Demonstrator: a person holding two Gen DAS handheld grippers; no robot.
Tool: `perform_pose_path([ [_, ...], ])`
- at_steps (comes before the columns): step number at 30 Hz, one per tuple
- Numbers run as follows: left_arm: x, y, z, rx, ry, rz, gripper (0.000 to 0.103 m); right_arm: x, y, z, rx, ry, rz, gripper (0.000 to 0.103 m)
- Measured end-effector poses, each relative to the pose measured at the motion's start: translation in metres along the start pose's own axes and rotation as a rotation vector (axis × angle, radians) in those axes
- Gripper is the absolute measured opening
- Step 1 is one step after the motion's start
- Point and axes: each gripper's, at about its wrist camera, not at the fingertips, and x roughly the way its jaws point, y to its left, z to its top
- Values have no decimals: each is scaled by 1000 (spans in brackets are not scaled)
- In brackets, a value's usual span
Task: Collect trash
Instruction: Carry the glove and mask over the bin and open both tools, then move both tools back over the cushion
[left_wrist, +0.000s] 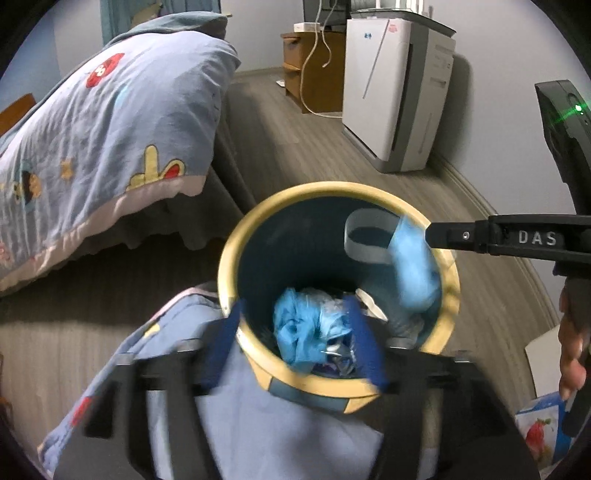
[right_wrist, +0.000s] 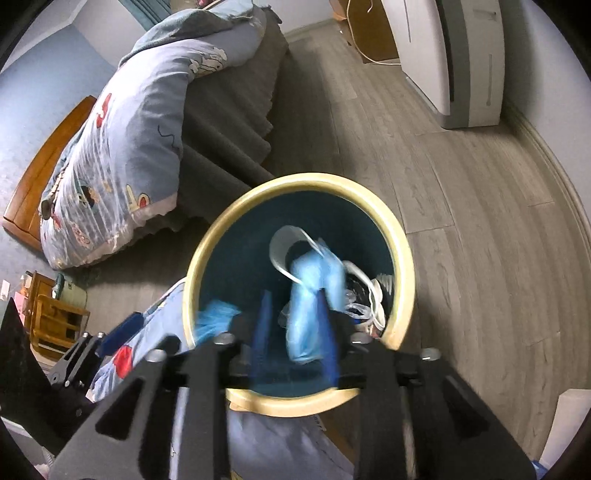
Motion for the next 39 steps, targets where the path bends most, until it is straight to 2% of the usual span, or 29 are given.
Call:
perform_pose_path([
  [1,-2,1,-1,-2,-9,2,68,-1,0,1,-1,-7,2,33],
  [4,-4,5,-4,-19,-4,4,70,-3,2,2,2,-19,5,46],
  [9,-17,12,-14,-23,-14,37,79,-7,5,4,-1,-34,5,66],
  [13,-33,20,-20,-44,-31,53,89,-13,14,5,-28,-52,-2,77],
  [15,-45,24,-22,-62,-46,61,91,-16,20,4,-51,-65,-17,91],
  [18,-64,26,-29,-68,-57,77,93,-22,28,2,-91,-83,-45,97],
  [24,-108,31,-50,-55,-83,116,96,-32,46,-5,-141,-100,-86,97],
  [31,-175,53,-87,-57,-121,200,96,-49,95,-31,-241,-84,-42,97],
  [39,-242,112,-151,-209,-120,259,96,-65,156,-78,-327,-60,23,97],
])
